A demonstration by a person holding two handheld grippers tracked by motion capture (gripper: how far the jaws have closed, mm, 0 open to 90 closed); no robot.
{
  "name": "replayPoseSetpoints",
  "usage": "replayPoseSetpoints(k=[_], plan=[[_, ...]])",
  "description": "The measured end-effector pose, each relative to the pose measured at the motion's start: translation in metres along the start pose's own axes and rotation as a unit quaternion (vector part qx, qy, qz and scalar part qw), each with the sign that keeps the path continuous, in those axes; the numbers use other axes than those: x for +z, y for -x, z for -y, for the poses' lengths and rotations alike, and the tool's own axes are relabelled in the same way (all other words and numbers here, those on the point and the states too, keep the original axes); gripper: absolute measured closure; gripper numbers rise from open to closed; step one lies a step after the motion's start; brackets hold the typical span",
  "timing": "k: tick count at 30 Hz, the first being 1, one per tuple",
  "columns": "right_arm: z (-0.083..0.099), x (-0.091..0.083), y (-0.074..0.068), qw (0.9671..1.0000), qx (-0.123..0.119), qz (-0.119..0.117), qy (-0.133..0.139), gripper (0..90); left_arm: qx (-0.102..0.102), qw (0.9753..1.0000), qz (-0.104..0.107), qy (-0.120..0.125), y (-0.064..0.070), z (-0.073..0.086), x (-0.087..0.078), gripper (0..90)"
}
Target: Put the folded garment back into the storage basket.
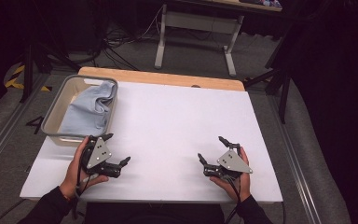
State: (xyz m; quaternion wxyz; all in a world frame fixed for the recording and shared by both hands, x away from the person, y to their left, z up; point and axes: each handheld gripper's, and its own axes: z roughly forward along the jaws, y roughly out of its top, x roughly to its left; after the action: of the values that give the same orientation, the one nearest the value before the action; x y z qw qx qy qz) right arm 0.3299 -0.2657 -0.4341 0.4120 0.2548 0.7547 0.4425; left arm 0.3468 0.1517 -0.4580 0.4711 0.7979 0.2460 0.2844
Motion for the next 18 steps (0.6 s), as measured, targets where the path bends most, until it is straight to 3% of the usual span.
replayPoseSetpoints(k=[8,18], plan=[[0.0015,0.0013,-0.0036,0.9999,-0.008,-0.01,-0.002,9.8,-0.014,0.9999,0.0,0.003,-0.0031,0.0011,-0.0011,4.3],[0.0009,0.0014,-0.0046,0.9998,-0.011,-0.015,-0.001,9.8,-0.01,0.9999,0.004,0.001,-0.001,0.0003,0.0003,4.3]])
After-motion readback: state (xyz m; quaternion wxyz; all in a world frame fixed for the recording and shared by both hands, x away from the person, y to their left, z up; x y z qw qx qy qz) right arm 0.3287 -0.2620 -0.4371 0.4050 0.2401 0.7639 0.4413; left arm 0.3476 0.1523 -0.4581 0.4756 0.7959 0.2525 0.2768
